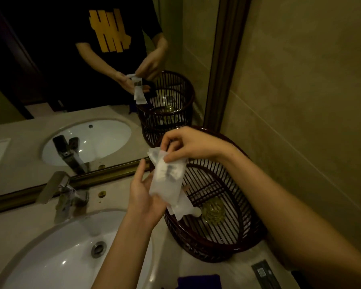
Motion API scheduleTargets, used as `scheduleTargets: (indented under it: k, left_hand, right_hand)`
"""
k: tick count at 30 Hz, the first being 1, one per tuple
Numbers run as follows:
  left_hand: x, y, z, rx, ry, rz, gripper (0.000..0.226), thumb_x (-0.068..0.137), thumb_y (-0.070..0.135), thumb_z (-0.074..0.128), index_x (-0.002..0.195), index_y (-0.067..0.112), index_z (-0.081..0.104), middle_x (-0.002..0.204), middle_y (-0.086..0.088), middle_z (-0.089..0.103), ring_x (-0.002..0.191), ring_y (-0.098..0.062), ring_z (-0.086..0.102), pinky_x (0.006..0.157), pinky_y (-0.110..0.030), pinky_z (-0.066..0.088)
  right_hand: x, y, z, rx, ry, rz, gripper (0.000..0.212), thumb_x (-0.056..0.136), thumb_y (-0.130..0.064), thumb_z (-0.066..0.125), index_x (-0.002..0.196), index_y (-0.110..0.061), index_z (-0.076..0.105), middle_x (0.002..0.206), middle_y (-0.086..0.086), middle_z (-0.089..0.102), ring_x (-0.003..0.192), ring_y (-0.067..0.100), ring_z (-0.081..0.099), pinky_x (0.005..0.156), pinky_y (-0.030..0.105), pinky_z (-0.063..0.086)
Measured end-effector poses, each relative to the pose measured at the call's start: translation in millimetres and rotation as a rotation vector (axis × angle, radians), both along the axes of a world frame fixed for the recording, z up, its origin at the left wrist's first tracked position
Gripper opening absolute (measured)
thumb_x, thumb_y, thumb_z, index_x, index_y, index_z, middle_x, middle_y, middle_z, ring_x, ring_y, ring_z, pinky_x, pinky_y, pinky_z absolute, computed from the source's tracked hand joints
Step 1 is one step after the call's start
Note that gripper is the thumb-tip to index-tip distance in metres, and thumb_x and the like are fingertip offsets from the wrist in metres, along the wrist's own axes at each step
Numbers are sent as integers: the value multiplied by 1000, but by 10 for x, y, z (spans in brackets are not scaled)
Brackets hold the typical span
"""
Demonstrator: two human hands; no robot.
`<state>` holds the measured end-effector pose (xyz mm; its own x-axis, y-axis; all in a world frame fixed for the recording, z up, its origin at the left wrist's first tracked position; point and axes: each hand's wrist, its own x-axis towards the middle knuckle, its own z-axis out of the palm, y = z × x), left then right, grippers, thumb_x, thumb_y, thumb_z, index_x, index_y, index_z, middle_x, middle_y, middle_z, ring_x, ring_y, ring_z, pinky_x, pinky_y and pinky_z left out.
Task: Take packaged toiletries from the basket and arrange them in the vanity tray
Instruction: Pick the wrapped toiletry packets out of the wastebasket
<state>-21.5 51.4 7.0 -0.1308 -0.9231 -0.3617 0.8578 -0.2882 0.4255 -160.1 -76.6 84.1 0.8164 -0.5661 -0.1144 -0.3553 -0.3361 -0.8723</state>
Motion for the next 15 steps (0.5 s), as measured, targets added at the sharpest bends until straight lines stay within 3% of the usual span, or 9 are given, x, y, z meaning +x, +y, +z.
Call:
scheduleTargets:
  k: [2,4,6,8,10,12,13,15]
  left_hand:
    - [27,11,5,-29,29,-30,62,97,58,44,139,15,59,145,-16,57,138,-39,47,115,-64,28]
    - [34,23,3,-47,10,-21,53,98,48,48,137,15,61,145,-15,57,138,-37,48,111,-64,35]
    - [22,30,6,-60,-43,-11,45,97,30,54,137,12,60,142,-17,59,133,-37,53,103,-63,44]
    - [2,24,9,-33,-88,-2,46,94,11,55,140,7,55,138,-20,62,127,-38,59,100,-60,48]
    - [-18,20,-4,12,-133,1,49,93,1,53,142,3,48,132,-21,66,122,-35,64,96,-55,52]
    - [-32,14,-30,36,-168,11,49,94,-3,51,143,1,45,132,-21,66,119,-32,66,89,-50,58]
    - [-33,15,-30,35,-183,18,49,95,-4,49,144,1,44,133,-21,65,118,-31,66,87,-48,60]
    - [-32,20,-40,22,-186,34,49,97,-6,47,145,2,43,136,-22,62,119,-32,66,85,-46,61]
  right_hand:
    - [148,54,-135,-125,37,-23,25,83,-18,81,104,-13,68,90,7,75,83,16,74,73,30,62]
    - [208,79,-265,-204,45,-75,25,81,-22,82,102,-17,69,91,-5,69,77,5,69,67,28,61]
    - [208,72,-351,-172,-1,-103,18,84,-23,80,98,-17,71,88,-9,67,72,2,68,58,20,58]
    - [168,24,-409,-149,-50,-140,8,91,-25,73,95,-18,74,88,-7,72,79,2,70,65,13,56]
    - [84,-76,-470,-99,-128,-260,14,97,-28,65,90,-24,76,90,-8,76,85,0,71,73,9,53]
    - [-19,-206,-591,-83,-143,-423,18,99,-30,62,89,-26,76,87,-8,77,83,1,72,69,12,52]
    - [-54,-271,-688,-123,-84,-475,16,98,-29,63,91,-23,76,88,-5,77,83,4,72,71,16,53]
    - [-90,-360,-948,-223,221,-457,11,94,-25,68,98,-17,74,95,0,74,90,12,70,81,30,58]
